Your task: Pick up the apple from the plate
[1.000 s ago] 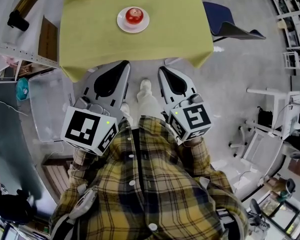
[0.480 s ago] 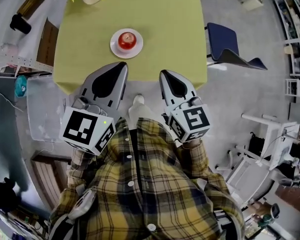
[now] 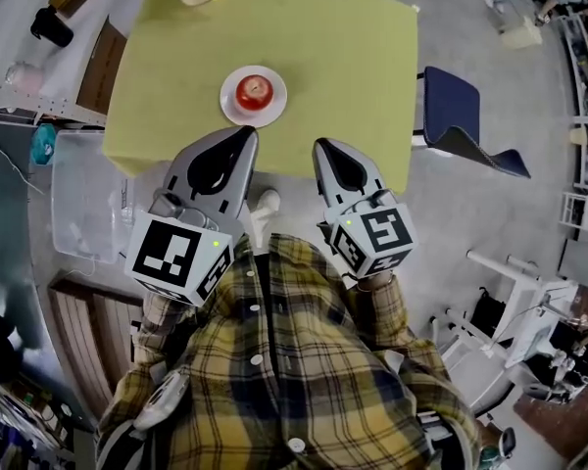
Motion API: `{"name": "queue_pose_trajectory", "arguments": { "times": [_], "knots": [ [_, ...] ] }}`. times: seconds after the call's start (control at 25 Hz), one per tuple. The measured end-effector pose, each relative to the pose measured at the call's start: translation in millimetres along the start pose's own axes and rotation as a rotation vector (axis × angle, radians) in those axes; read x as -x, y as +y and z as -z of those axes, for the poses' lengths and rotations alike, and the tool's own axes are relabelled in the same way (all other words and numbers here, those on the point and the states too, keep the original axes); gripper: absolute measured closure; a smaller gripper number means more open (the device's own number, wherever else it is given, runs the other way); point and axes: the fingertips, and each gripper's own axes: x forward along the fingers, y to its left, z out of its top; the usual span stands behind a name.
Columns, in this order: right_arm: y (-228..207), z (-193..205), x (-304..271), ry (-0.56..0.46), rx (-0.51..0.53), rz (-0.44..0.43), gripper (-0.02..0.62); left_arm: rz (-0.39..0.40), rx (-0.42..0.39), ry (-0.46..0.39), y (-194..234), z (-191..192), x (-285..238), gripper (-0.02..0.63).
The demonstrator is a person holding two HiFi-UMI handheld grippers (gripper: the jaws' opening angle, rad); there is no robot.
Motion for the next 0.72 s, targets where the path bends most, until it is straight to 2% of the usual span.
{"name": "queue_pose_trajectory", "arguments": {
  "times": [0.16,0.72],
  "knots": [
    [-5.3,-4.9,-27.5,0.007,-0.014,0.003,0.598,0.012,-0.016,0.017,23.1,-2.6,-18.7,0.603],
    [-33.9,-44.4,-124.5,0.026,-0.05,0.107,0.598,0.131,-0.03,0.054,112.0,-35.6,-93.1,0.603]
  ]
}}
